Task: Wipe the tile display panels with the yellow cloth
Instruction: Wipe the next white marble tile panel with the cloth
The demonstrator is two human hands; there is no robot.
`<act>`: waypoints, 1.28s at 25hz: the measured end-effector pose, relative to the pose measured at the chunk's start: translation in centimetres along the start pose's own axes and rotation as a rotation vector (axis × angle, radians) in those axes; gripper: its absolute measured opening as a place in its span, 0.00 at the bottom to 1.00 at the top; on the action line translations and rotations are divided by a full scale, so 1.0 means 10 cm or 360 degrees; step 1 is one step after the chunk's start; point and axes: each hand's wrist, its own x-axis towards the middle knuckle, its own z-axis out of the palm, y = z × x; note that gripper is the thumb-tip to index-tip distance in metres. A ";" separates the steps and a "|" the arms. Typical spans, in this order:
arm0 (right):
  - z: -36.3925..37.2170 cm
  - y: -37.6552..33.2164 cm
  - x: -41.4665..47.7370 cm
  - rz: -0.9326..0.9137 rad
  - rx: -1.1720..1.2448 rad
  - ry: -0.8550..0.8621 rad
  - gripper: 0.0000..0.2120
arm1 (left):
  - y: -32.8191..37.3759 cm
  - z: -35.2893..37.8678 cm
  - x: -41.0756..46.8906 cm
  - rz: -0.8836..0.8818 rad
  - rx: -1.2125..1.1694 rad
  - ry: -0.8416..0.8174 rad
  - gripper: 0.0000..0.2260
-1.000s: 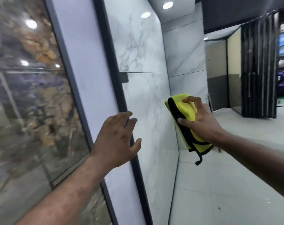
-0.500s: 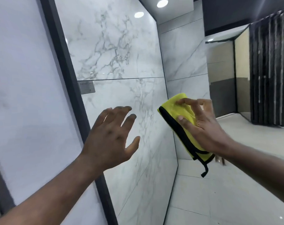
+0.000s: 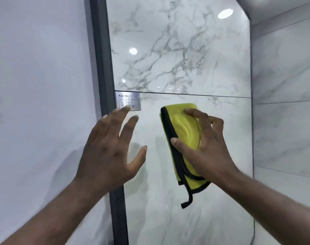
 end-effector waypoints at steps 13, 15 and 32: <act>1.75 0.41 1.34 -0.1095 0.0073 0.0279 0.29 | -1.00 0.65 0.12 -0.0031 0.0570 -0.0064 0.32; 1.83 0.46 1.39 -0.1299 0.0114 0.0294 0.28 | -1.03 0.67 0.08 -0.0005 0.0667 -0.0079 0.32; 1.85 0.75 1.51 -0.1876 0.0020 0.0201 0.30 | -1.03 0.70 0.02 -0.0058 0.0618 -0.0011 0.30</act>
